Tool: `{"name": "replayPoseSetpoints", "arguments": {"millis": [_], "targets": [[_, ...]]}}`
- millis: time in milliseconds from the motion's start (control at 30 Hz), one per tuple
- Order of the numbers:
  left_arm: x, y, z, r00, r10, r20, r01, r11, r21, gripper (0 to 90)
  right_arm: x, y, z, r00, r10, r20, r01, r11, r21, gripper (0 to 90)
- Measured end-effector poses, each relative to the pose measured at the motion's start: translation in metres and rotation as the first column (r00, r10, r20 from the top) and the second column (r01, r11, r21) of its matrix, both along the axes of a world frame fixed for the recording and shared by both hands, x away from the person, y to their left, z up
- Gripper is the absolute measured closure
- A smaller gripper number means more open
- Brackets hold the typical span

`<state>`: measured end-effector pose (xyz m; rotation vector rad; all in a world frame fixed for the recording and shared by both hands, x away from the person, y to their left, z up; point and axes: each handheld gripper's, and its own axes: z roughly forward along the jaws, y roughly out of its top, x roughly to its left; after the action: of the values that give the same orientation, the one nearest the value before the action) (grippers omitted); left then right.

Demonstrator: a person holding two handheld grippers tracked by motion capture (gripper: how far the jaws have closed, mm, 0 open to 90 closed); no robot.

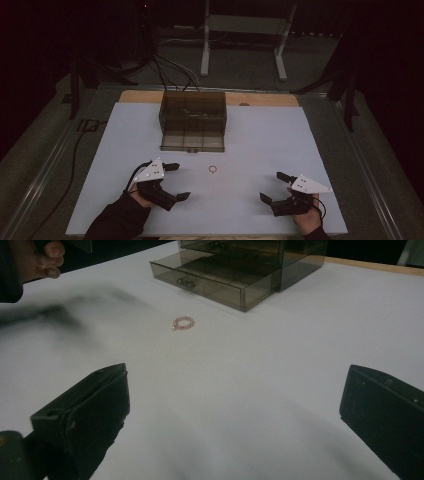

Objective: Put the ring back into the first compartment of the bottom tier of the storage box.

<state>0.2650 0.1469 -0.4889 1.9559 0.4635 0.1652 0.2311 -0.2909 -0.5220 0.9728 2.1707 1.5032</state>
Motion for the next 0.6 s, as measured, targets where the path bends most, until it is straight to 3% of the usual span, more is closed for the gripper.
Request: {"name": "replayPoseSetpoints", "arguments": {"millis": [233,600], "targets": [[0.008,-0.012,0.004,0.9998,-0.019,0.006,0.019,0.9996,-0.023,0.8,0.0,-0.001,0.0,1.0,0.003,0.002,-0.003,1.0,0.004,0.0],[0.021,-0.027,0.01,1.0,-0.009,0.002,0.009,0.9998,-0.02,1.9,0.0,0.0,0.0,1.0,0.0,-0.001,0.0,1.0,-0.001,0.0]]}}
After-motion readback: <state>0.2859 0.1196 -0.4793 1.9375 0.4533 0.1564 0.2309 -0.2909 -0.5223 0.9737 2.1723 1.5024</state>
